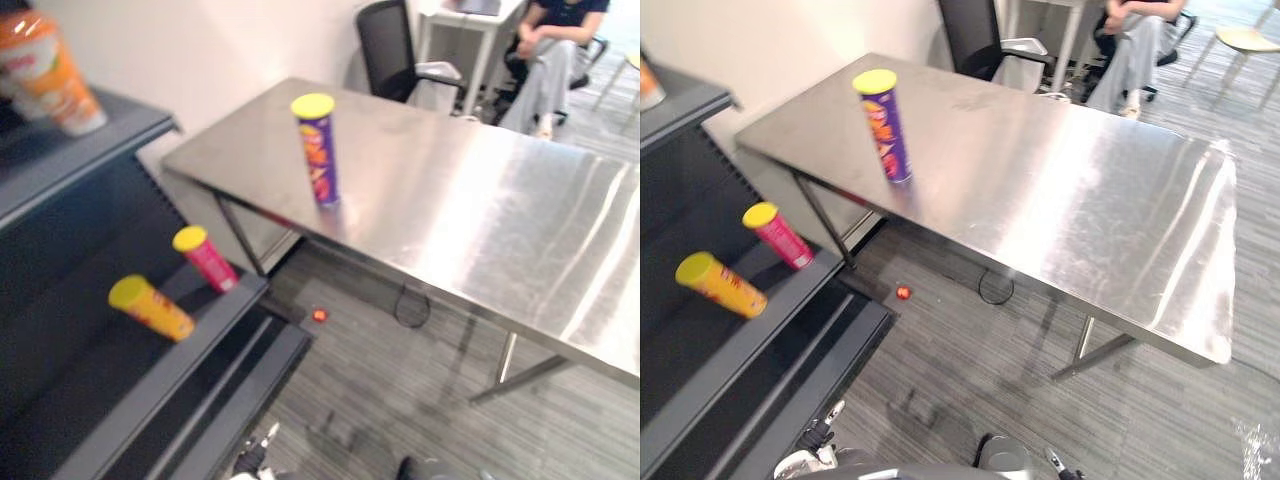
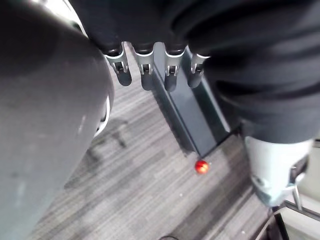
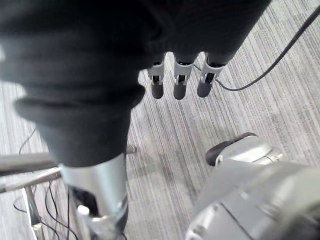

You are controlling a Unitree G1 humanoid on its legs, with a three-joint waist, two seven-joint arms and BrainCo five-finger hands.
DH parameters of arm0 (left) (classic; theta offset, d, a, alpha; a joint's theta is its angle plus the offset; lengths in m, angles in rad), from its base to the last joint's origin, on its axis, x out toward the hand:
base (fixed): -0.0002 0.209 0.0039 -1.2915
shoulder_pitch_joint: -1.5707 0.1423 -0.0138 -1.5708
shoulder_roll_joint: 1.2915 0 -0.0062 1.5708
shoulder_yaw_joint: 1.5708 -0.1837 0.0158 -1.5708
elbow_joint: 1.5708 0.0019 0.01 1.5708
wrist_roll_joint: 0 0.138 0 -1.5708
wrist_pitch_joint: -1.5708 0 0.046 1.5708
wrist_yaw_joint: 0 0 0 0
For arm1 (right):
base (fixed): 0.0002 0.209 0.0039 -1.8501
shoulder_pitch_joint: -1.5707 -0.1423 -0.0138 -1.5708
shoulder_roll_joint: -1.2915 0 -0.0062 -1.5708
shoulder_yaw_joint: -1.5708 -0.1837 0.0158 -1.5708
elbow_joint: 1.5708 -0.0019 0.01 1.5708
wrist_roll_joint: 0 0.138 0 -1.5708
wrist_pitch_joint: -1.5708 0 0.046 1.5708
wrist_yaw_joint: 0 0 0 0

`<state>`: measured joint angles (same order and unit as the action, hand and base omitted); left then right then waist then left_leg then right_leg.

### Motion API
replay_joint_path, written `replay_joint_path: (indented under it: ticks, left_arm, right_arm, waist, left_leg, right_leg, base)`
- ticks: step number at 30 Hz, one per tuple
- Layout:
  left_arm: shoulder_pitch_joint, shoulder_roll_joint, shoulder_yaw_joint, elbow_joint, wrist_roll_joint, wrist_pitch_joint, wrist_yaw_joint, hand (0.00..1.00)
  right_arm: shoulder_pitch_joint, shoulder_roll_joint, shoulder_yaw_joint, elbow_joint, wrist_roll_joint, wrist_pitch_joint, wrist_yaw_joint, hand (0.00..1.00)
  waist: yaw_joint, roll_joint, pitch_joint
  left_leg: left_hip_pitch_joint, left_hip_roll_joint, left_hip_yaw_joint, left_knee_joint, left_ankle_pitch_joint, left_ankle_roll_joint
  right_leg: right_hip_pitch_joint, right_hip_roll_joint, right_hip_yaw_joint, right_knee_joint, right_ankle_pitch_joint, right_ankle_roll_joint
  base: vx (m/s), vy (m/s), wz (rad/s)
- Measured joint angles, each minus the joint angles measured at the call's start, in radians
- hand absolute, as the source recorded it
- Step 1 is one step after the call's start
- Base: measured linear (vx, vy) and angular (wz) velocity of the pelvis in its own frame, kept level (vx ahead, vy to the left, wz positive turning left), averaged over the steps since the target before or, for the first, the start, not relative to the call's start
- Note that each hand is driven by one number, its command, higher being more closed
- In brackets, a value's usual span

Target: Put the gum and the chips on the shelf.

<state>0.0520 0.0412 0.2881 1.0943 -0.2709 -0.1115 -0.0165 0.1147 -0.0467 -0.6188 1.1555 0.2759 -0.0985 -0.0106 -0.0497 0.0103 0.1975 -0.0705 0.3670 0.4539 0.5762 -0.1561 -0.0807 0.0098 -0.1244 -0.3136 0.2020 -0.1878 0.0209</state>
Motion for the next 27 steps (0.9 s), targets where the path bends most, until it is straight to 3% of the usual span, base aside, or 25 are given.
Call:
replay_joint_path:
  ticks: [5, 7, 8, 12, 13, 19, 27]
  left_arm:
    - [0.011, -0.003, -0.008, 0.0, 0.001, -0.01, -0.01, 0.0]
    - [0.01, -0.007, -0.005, 0.0, 0.004, -0.01, -0.01, 0.0]
    - [0.01, -0.017, -0.001, 0.001, 0.007, -0.01, -0.01, 0.0]
    - [0.01, 0.004, 0.025, -0.001, 0.013, -0.01, -0.006, 0.0]
    - [0.01, 0.004, 0.025, 0.0, 0.014, -0.01, -0.004, 0.0]
    - [0.016, 0.012, 0.003, 0.022, 0.061, -0.01, 0.002, 0.0]
    - [0.013, 0.038, -0.047, 0.045, 0.098, -0.012, 0.002, 0.0]
  right_arm:
    - [0.001, -0.018, -0.016, -0.014, 0.0, -0.01, -0.003, 0.0]
    - [-0.001, -0.015, -0.033, -0.028, 0.0, -0.013, -0.003, 0.0]
    - [0.003, -0.014, -0.044, -0.044, 0.0, -0.014, -0.003, 0.0]
    - [0.011, 0.063, -0.076, -0.048, -0.001, -0.013, 0.005, 0.0]
    - [0.01, 0.069, -0.083, -0.048, -0.001, -0.012, 0.006, 0.0]
    - [-0.001, 0.067, -0.11, -0.038, -0.001, -0.01, 0.01, 0.0]
    - [-0.01, 0.043, -0.152, 0.008, 0.012, -0.009, 0.007, 0.0]
  waist:
    - [0.007, 0.001, 0.0]
    - [0.011, 0.007, -0.004]
    - [0.019, 0.022, -0.007]
    - [0.025, -0.044, -0.024]
    - [0.024, -0.045, -0.024]
    - [0.023, -0.03, -0.042]
    - [0.023, -0.049, -0.077]
  left_leg:
    - [-0.043, -0.081, -0.116, -0.264, 0.002, -0.022]
    - [-0.046, -0.104, -0.176, -0.367, 0.055, -0.023]
    - [-0.042, -0.119, -0.202, -0.408, 0.142, -0.047]
    - [-0.011, -0.212, -0.157, -0.4, 0.09, -0.014]
    - [-0.01, -0.221, -0.156, -0.4, 0.085, -0.01]
    - [0.063, -0.267, -0.099, -0.479, 0.077, 0.0]
    - [0.082, -0.29, -0.088, -0.561, 0.115, 0.0]
  right_leg:
    - [0.004, 0.002, 0.103, -0.01, 0.007, 0.016]
    - [-0.002, 0.0, 0.14, -0.008, 0.008, 0.051]
    - [-0.003, 0.002, 0.161, -0.003, 0.001, 0.076]
    - [0.028, -0.092, 0.183, -0.046, 0.023, 0.127]
    - [0.033, -0.102, 0.182, -0.056, 0.03, 0.134]
    - [0.046, -0.127, 0.21, -0.116, 0.094, 0.135]
    - [0.047, -0.127, 0.2, -0.188, 0.106, 0.138]
  base:
    - [0.15, 0.1, -0.73]
    - [0.21, 0.228, -0.65]
    - [0.22, 0.271, -0.53]
    - [0.2, 0.257, -0.15]
    - [0.13, 0.208, 0.02]
    - [0.06, 0.113, -0.3]
    - [0.02, 0.008, -0.08]
